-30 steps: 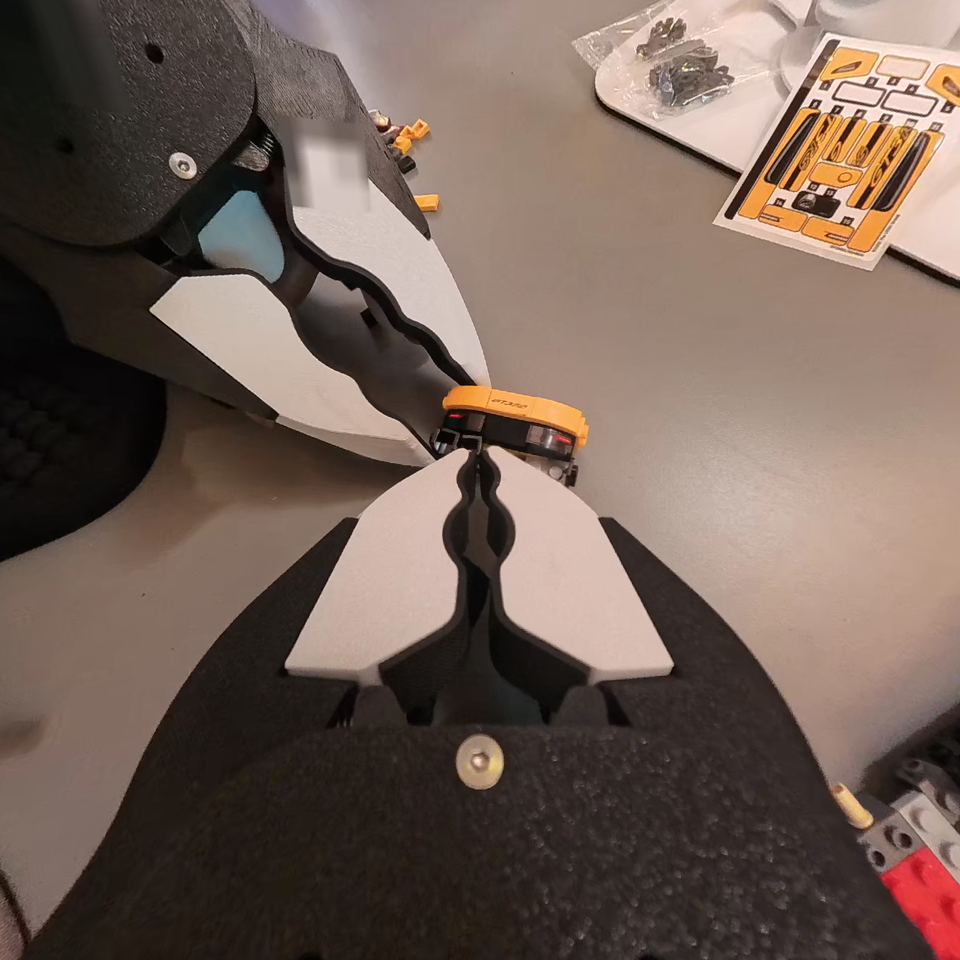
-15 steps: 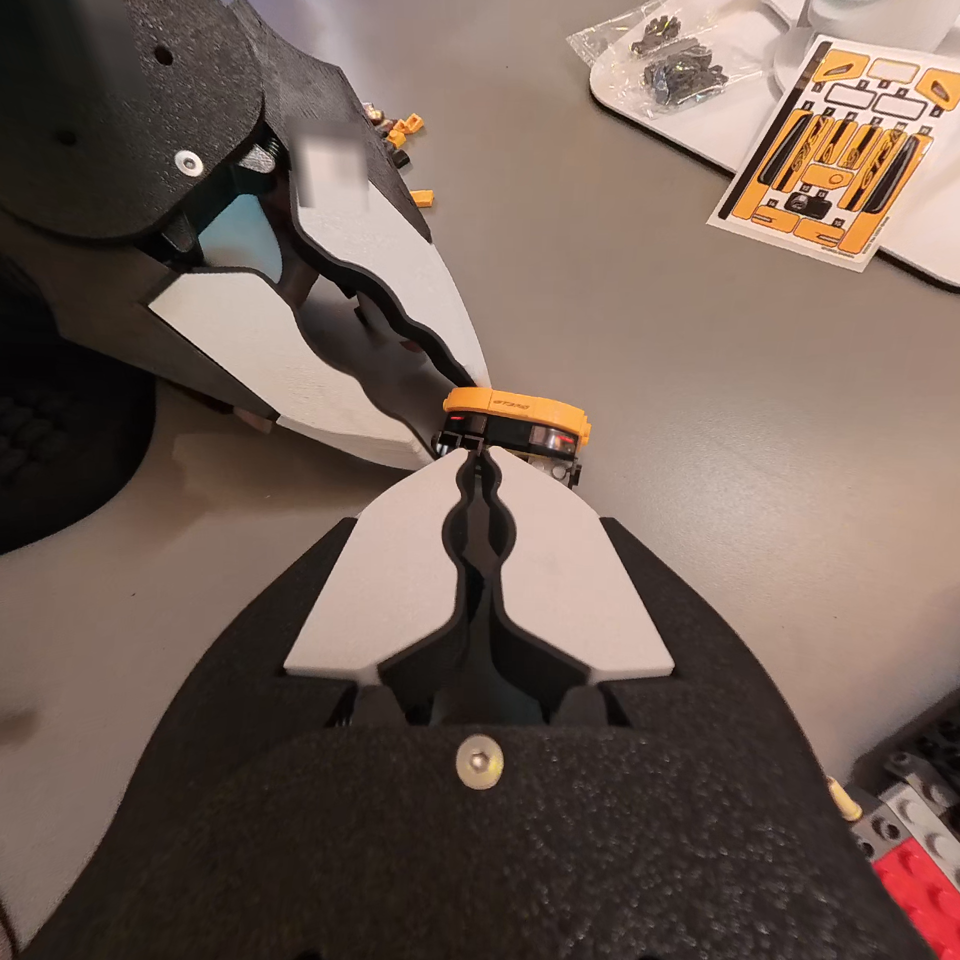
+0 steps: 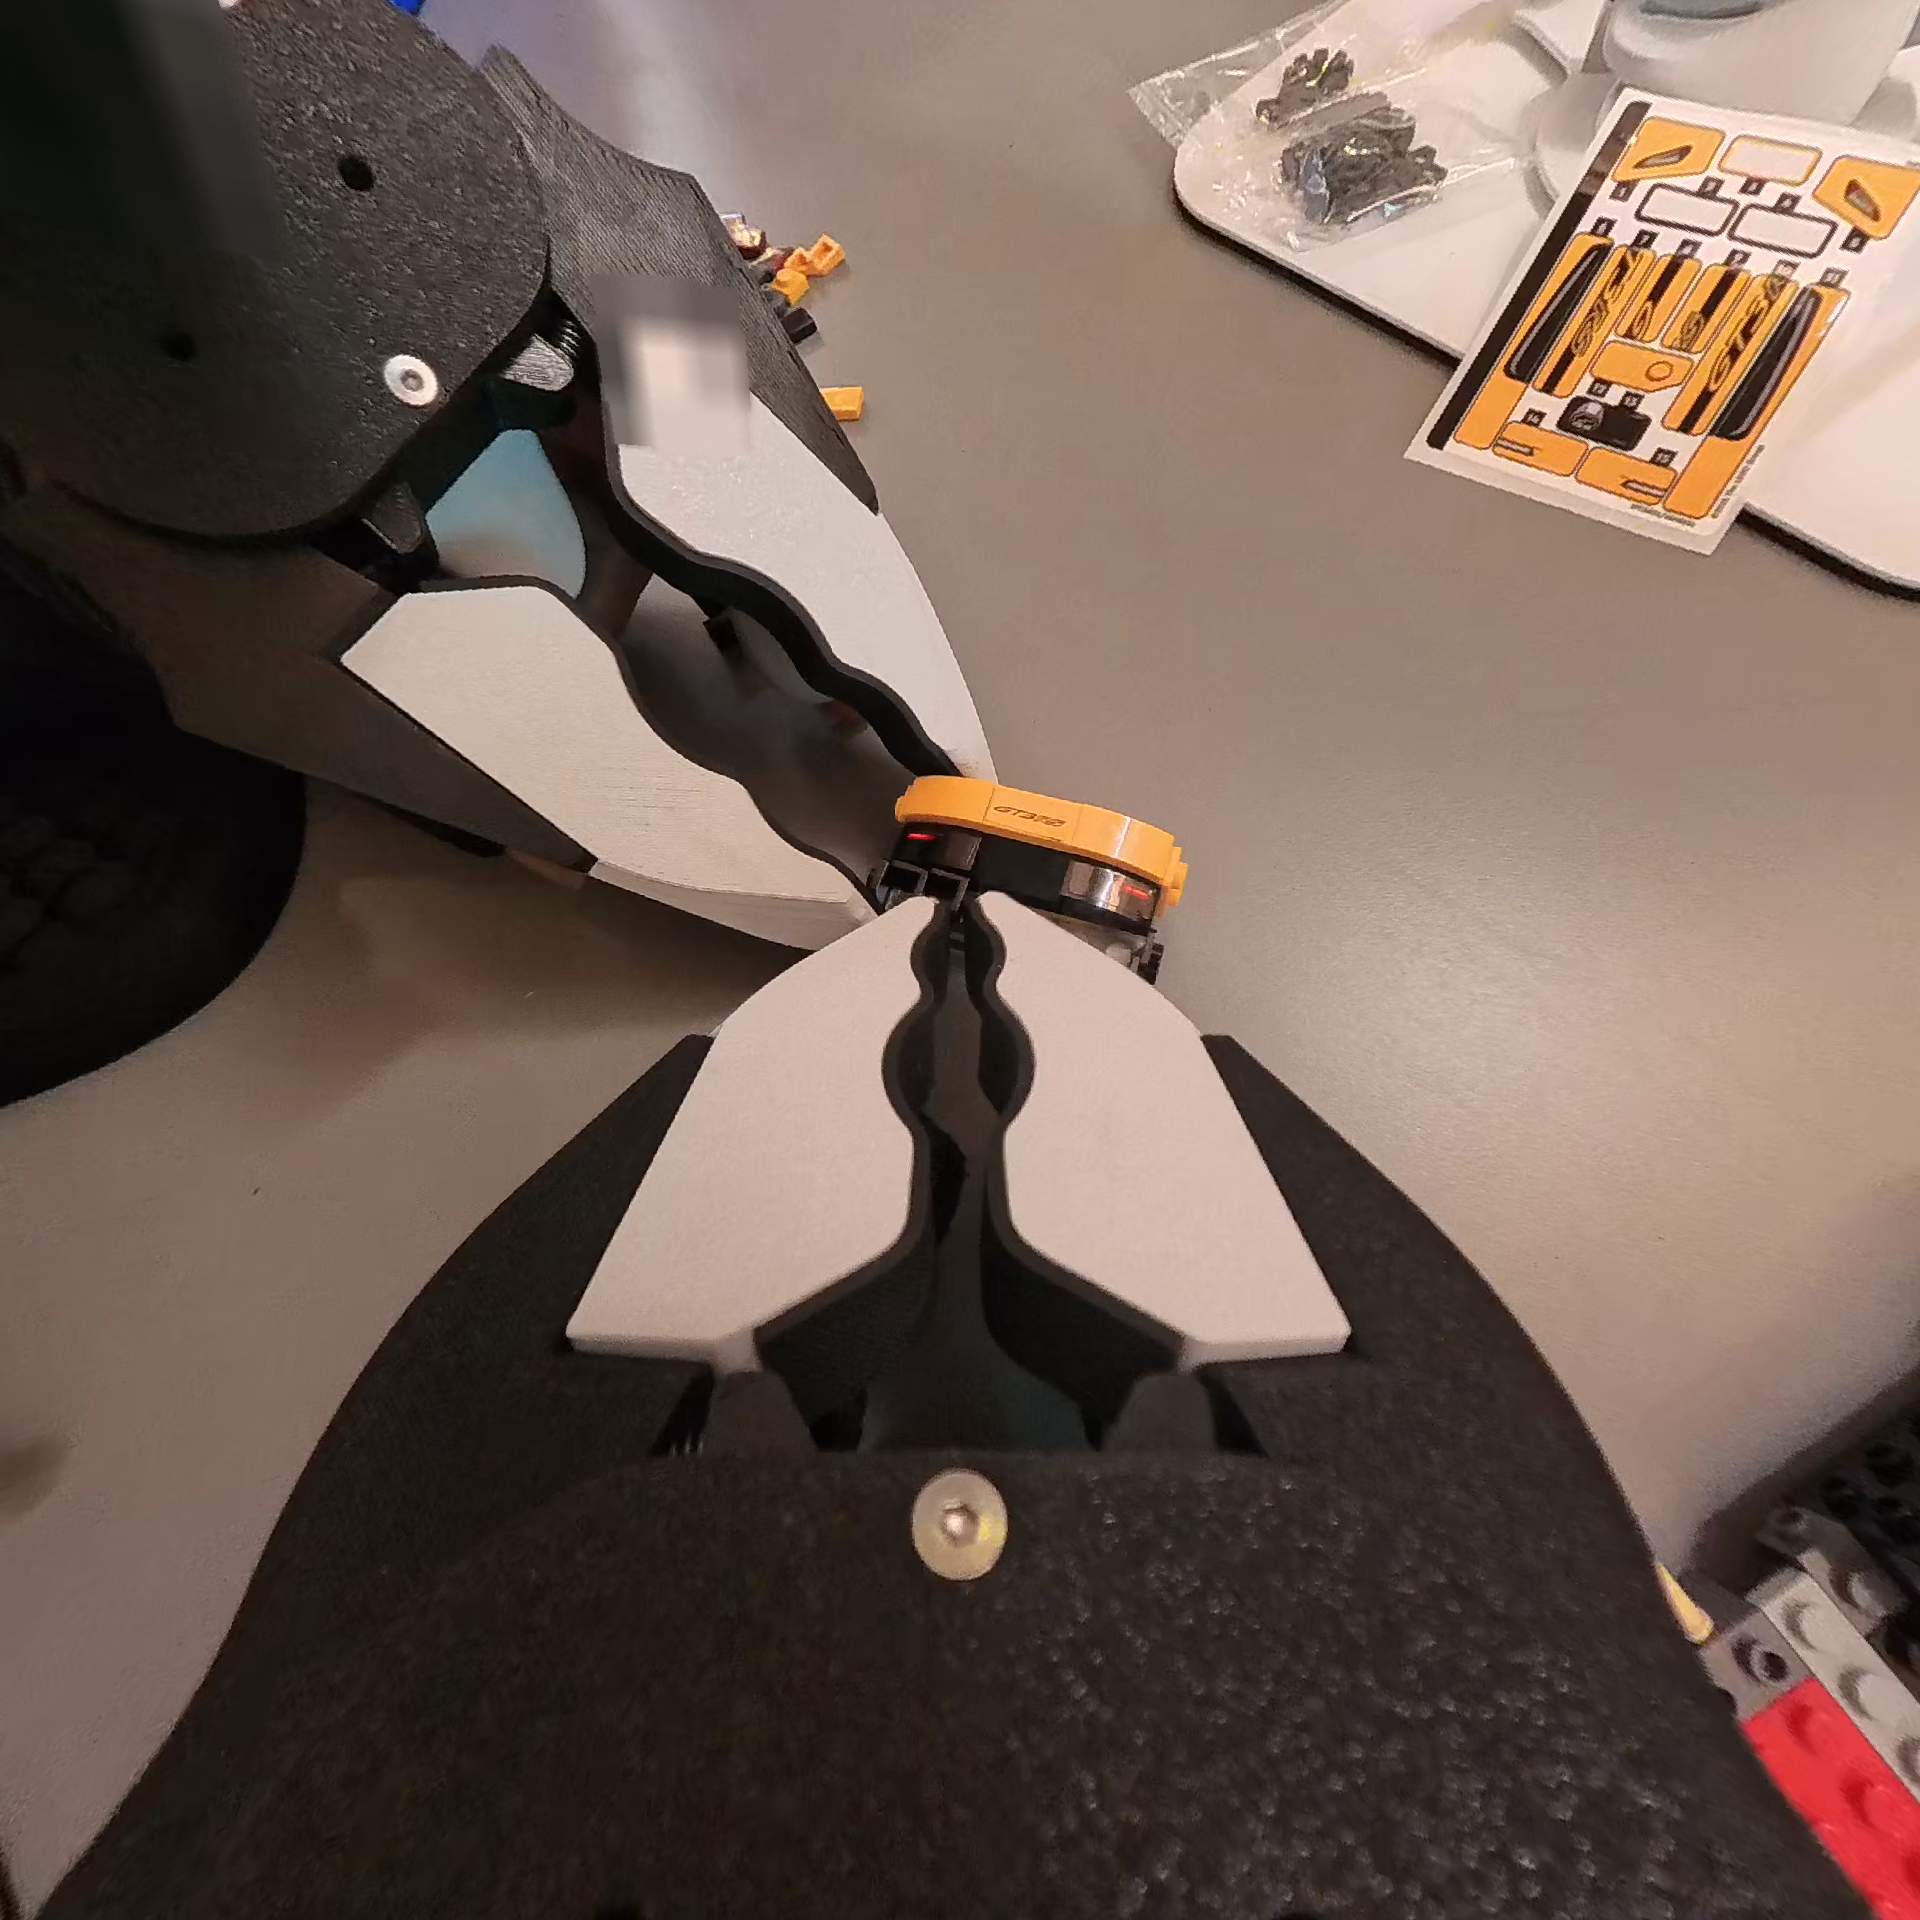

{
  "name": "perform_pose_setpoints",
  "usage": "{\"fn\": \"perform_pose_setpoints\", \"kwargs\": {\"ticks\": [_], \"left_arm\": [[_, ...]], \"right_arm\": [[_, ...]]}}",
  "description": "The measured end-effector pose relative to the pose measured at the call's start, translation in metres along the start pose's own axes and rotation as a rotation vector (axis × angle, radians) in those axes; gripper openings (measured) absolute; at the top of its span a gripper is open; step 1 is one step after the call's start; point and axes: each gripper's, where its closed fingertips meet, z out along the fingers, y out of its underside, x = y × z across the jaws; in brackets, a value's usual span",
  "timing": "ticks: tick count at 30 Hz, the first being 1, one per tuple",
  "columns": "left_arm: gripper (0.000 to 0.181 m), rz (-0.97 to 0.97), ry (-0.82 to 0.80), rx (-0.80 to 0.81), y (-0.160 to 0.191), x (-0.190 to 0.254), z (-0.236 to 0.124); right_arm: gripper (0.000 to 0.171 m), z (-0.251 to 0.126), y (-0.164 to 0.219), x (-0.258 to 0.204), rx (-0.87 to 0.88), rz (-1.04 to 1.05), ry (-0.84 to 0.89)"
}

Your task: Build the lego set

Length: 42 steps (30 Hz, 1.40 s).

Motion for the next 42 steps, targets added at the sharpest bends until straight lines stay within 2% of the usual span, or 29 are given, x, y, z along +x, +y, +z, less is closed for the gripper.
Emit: {"fn": "perform_pose_setpoints", "kwargs": {"ticks": [1,10,14,16,18,22,26,42], "left_arm": [[0.028,0.000,0.000,0.000,0.000,0.000,0.000],[0.027,-0.047,0.019,0.017,-0.002,-0.001,-0.001],[0.027,-0.103,0.063,0.040,-0.003,-0.001,-0.003],[0.027,-0.161,0.112,0.060,-0.005,-0.001,-0.006],[0.027,-0.228,0.180,0.075,-0.007,0.001,-0.009],[0.027,-0.383,0.344,0.092,-0.012,0.011,-0.014],[0.028,-0.459,0.403,0.109,-0.015,0.012,-0.017],[0.027,-0.526,0.487,0.081,-0.013,0.023,-0.018]], "right_arm": [[0.003,0.000,0.000,0.000,0.001,-0.001,0.001],[0.007,-0.003,-0.003,-0.001,0.016,-0.005,-0.005],[0.014,-0.009,-0.010,-0.001,0.053,-0.045,-0.023],[0.022,-0.018,-0.018,-0.009,0.100,-0.166,-0.069],[0.032,-0.028,-0.021,-0.012,0.118,-0.372,-0.066],[0.037,-0.029,-0.018,-0.015,0.122,-0.800,0.052],[0.037,-0.016,-0.015,-0.016,0.080,-1.013,0.137],[0.024,-0.014,-0.006,-0.023,0.040,-1.072,0.123]]}}
